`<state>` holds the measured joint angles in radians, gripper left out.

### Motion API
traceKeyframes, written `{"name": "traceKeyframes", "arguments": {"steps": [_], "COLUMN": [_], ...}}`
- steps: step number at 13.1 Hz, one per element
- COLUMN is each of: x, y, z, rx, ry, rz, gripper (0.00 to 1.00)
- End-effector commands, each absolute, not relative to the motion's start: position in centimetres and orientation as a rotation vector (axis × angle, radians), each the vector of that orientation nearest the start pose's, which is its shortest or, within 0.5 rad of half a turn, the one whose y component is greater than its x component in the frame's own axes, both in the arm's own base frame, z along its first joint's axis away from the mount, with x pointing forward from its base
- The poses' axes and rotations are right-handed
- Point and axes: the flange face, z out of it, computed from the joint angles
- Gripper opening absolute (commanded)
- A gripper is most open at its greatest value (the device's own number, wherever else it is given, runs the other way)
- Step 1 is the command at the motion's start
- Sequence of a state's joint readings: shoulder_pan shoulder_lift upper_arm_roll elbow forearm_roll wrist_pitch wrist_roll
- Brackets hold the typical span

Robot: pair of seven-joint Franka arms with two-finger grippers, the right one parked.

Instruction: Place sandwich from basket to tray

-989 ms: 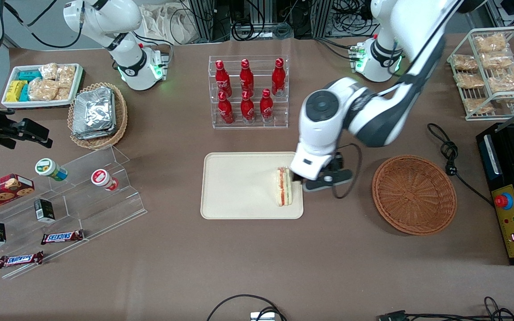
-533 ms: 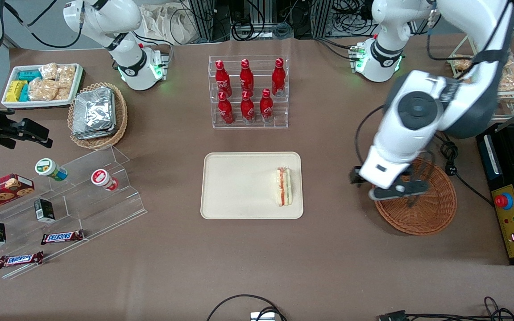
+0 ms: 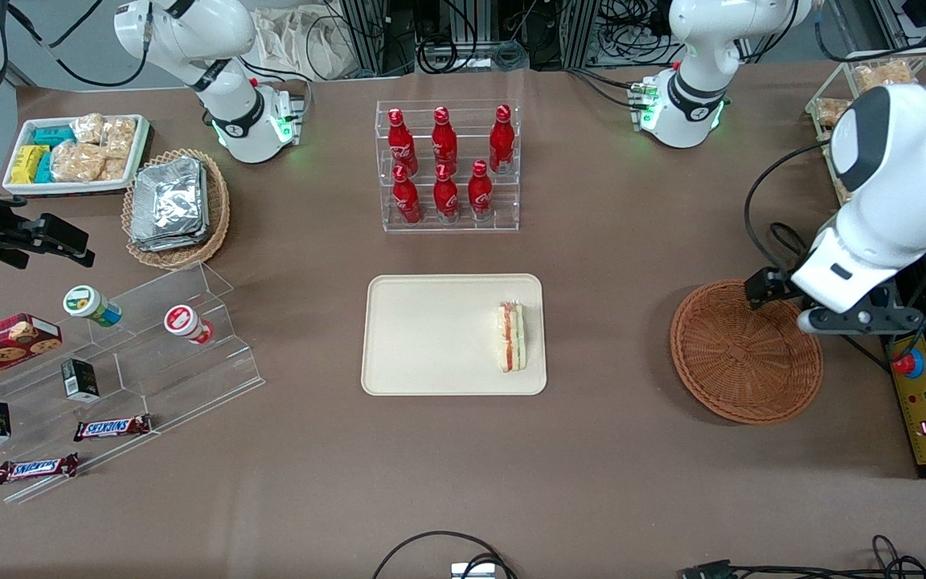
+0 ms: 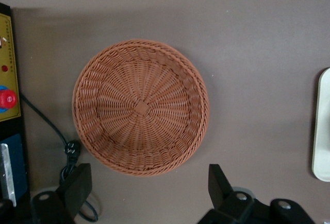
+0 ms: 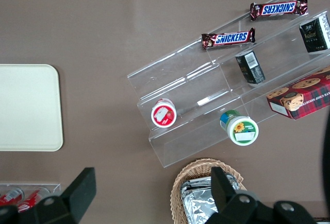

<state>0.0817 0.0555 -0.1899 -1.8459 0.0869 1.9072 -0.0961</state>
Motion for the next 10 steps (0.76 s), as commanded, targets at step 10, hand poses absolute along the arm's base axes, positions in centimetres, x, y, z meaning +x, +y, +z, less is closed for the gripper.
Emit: {"name": "traceKeyframes", "arguments": {"steps": [10], "x": [54.3], "y": [-5.2], "z": [58.6], "rx": [-3.098], "ry": [0.034], "rz": [0.082], "gripper": [1.00]}}
